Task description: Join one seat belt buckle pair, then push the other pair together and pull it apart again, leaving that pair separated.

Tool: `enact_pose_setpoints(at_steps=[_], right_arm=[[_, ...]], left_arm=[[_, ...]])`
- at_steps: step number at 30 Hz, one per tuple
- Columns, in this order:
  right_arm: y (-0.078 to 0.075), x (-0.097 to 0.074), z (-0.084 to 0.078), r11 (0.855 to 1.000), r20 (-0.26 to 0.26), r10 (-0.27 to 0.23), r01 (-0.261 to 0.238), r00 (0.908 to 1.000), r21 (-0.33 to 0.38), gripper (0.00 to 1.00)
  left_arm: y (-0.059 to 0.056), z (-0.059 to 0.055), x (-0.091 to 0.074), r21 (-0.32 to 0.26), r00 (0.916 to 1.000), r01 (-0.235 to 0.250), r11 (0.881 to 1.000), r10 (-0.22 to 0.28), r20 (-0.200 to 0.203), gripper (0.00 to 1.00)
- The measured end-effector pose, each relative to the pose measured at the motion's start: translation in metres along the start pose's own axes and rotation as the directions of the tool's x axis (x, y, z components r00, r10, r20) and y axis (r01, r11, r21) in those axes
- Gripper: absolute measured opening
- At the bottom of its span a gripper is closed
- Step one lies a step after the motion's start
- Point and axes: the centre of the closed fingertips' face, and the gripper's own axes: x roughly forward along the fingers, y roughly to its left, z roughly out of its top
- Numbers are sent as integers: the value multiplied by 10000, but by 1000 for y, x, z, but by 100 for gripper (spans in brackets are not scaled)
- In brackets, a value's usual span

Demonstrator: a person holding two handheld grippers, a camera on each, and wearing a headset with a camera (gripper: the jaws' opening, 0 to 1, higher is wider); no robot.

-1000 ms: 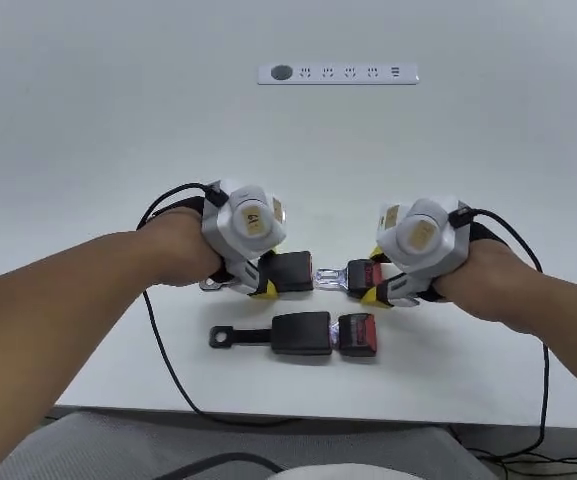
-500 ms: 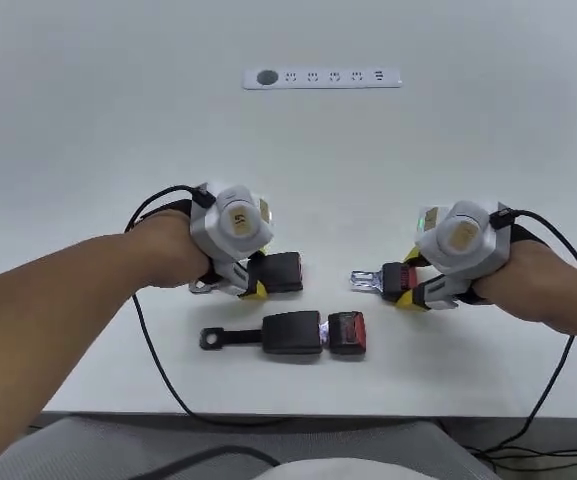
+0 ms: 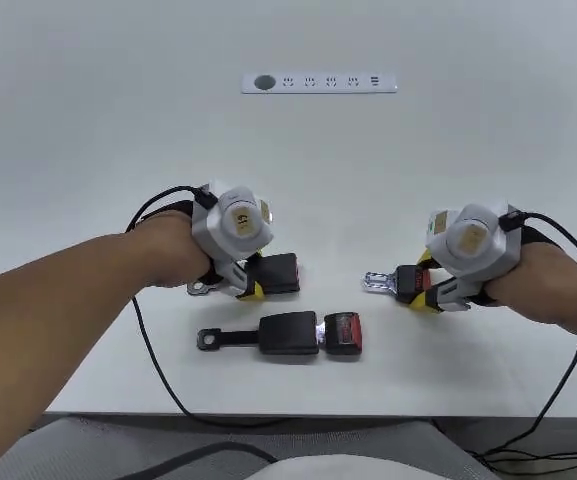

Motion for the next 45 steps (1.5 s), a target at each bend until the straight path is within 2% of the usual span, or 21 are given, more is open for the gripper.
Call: enact_pose_setpoints(at_steps=[5,6,7,9,13,16,17,20,23,25,28,30,33,35,36,37,38,39,42,43,45], right_arm=[[-2,-1,0,9996,-162,-274,273,9995,-73,38],[-2,-1,1,9992,-186,-384,381,9991,-146,41],[-2,-3,3,9986,-92,-497,496,9987,-193,43],[-2,-7,8,9982,200,-598,597,9980,28,45],[3,-23,14,9956,592,-838,811,9947,470,48],[8,-27,17,9931,853,-1002,944,9913,702,52],[12,-29,18,9919,930,-1048,973,9901,813,53],[16,-32,19,9861,1143,-1310,1175,9848,1178,57],[25,-36,21,9784,1388,-1415,1171,9802,1705,60],[31,-39,24,9739,1632,-1475,1145,9755,1958,63],[40,-42,25,9700,1750,-1573,1189,9719,2118,67],[44,-43,24,9628,1861,-1706,1235,9676,2403,71],[50,-43,21,9559,1919,-1786,1239,9650,2662,76],[53,-42,17,9511,1901,-1868,1290,9638,2808,79],[55,-45,14,9476,1916,-1911,1300,9627,2918,81],[57,-47,13,9457,1931,-1920,1288,9622,2984,83],[59,-47,11,9414,1942,-1926,1253,9619,3130,84],[60,-48,10,9385,1978,-1969,1262,9603,3215,85],[62,-52,8,9288,2125,-2110,1279,9541,3477,89],[62,-53,8,9225,2205,-2191,1282,9505,3641,90],[65,-54,6,9094,2173,-2242,1238,9500,3972,94]], left_arm=[[1,-1,-1,-611,9998,-207,9979,202,-96,33],[-2,-1,0,-1463,9998,-147,9891,163,98,36],[-2,5,1,-1344,9986,45,9909,26,527,39],[-7,3,-4,-1376,9986,-100,9904,171,503,44],[-12,5,-19,-1496,9951,-500,9875,620,765,45],[-11,12,-34,-2013,9799,-995,9745,1311,1501,46],[-13,12,-41,-2114,9770,-1070,9715,1422,1589,48],[-19,6,-51,-2208,9729,-1414,9650,1767,1494,52],[-22,-8,-56,-2642,9671,-1635,9505,2073,1473,56],[-31,-11,-60,-2668,9651,-1656,9494,2116,1540,58],[-38,-20,-66,-2981,9623,-1613,9408,2169,1638,62],[-44,-21,-69,-3310,9570,-1568,9305,2260,1820,63],[-54,-31,-72,-3609,9543,-1554,9195,2342,1857,70],[-60,-44,-73,-3964,9566,-1620,9037,2425,1619,75],[-62,-54,-74,-4231,9582,-1700,8900,2495,1398,77],[-62,-54,-79,-4342,9541,-1811,8825,2647,1402,78],[-60,-58,-83,-4632,9438,-2000,8634,2967,1455,79],[-60,-62,-86,-4770,9399,-2029,8552,3067,1500,81],[-64,-65,-92,-4852,9305,-2228,8455,3328,1527,89],[-64,-70,-92,-4916,9265,-2314,8395,3444,1520,93],[-67,-76,-95,-5112,9224,-2402,8252,3582,1446,100]])
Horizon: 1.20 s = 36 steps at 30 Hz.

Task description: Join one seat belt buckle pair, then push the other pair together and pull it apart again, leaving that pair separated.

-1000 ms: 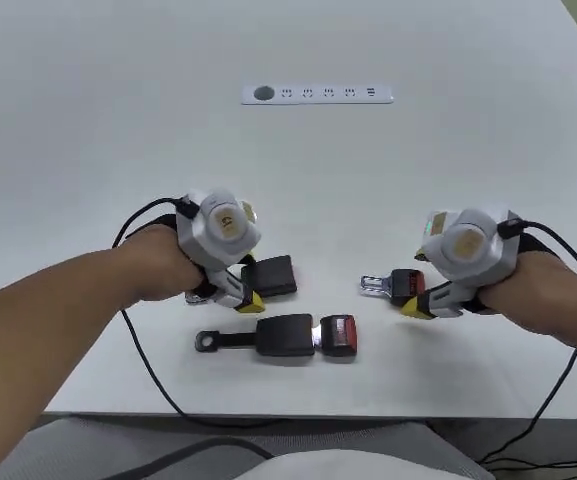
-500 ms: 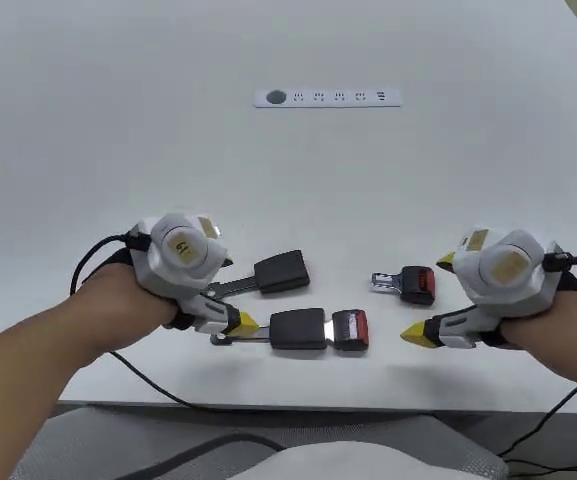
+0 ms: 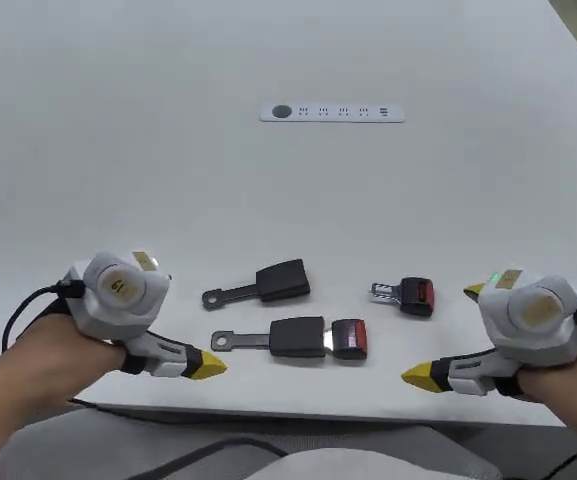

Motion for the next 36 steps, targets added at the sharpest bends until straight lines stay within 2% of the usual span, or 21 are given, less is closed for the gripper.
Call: enact_pose_setpoints(at_steps=[3,5,7,8,9,12,24,28,36], right_arm=[[0,-2,4,9997,279,-231,230,9993,62,99],[-4,-4,10,9982,778,-530,505,9956,329,100],[-8,-3,5,9962,584,-635,598,9963,629,100],[-8,-3,4,9960,544,-632,595,9965,672,100],[-5,-3,5,9963,521,-548,511,9971,691,100],[-5,-6,8,9965,606,-611,575,9963,599,100],[-3,-4,1,9946,453,-744,708,9962,764,100],[-3,-2,-2,9938,446,-767,727,9961,842,100],[2,-3,4,9934,594,-696,638,9958,956,98]], left_arm=[[-2,-5,-5,-73,9999,-8,10000,9,166,100],[-1,-9,-7,-129,9998,-48,9999,50,207,100],[0,-9,-8,-273,9993,-168,9995,177,321,100],[0,-4,-9,-366,9981,-316,9988,335,525,100],[0,-1,-10,-397,9966,-393,9984,421,712,100],[2,1,-9,-555,9938,-572,9968,622,920,100],[4,0,-7,-1140,9914,-523,9921,652,1131,100],[0,-1,-6,-1148,9921,-431,9925,560,1123,100],[-5,1,-5,-1111,9928,-353,9932,475,1097,100]])
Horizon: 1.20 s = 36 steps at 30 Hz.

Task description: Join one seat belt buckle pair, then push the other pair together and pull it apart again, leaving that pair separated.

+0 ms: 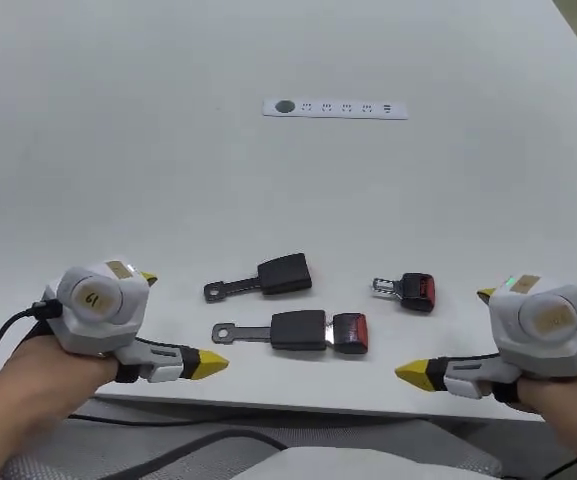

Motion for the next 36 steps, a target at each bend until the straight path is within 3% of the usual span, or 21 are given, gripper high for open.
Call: enact_pose_setpoints(at_steps=[36], right_arm=[[13,4,1,9999,-19,120,-120,9999,10,94]], left_arm=[[-2,-5,3,-3,9998,-106,9999,106,-173,100]])
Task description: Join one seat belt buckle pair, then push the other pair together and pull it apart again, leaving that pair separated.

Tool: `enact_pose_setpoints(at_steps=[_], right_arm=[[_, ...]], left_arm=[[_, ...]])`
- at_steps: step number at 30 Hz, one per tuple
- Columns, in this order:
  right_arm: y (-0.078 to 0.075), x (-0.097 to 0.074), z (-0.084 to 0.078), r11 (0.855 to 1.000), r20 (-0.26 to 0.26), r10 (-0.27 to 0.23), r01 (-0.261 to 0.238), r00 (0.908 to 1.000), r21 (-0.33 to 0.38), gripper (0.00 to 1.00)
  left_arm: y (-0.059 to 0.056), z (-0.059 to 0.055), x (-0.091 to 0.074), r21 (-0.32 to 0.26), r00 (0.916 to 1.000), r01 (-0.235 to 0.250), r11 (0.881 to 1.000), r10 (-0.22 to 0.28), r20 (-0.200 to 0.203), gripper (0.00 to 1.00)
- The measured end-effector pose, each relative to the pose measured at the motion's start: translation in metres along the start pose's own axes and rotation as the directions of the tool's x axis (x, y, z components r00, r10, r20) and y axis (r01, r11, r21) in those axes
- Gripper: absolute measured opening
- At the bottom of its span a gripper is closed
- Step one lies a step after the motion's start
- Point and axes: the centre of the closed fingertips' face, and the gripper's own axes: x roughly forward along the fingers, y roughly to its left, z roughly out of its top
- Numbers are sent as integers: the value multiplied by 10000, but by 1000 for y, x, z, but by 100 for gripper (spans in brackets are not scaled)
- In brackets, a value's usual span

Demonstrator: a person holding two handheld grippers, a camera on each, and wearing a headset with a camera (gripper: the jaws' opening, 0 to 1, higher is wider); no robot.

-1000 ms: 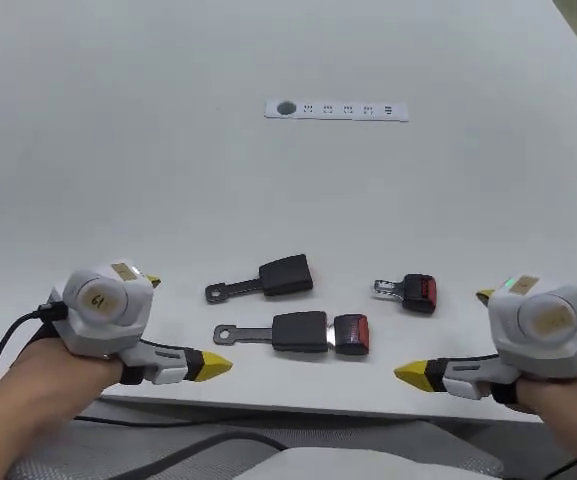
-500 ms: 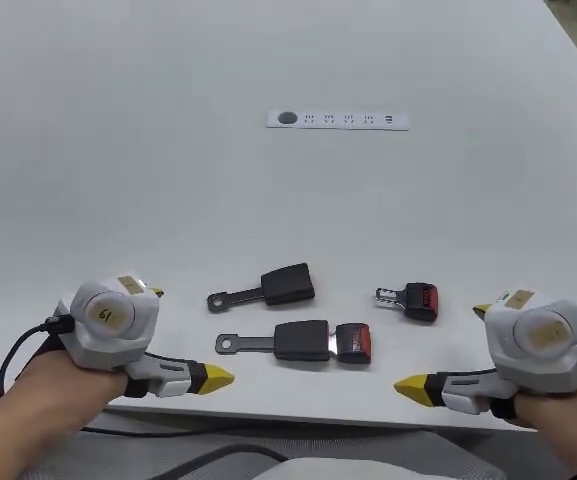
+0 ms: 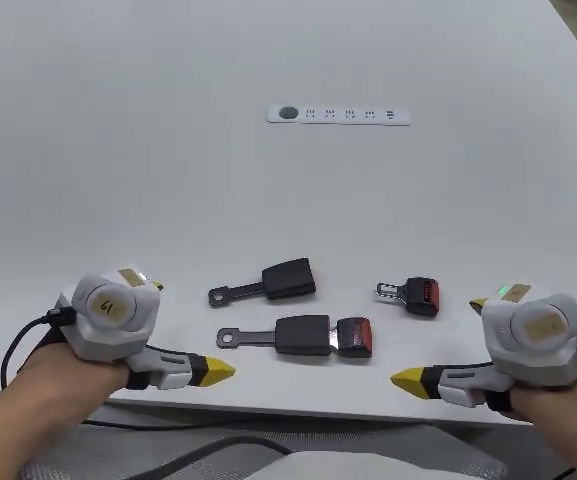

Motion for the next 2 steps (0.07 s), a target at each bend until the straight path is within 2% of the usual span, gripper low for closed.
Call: enact_pose_setpoints(at_steps=[2], right_arm=[[0,0,0,10000,9,-5,5,10000,6,94]], left_arm=[[-1,1,0,-2,10000,11,10000,-11,3,100]])
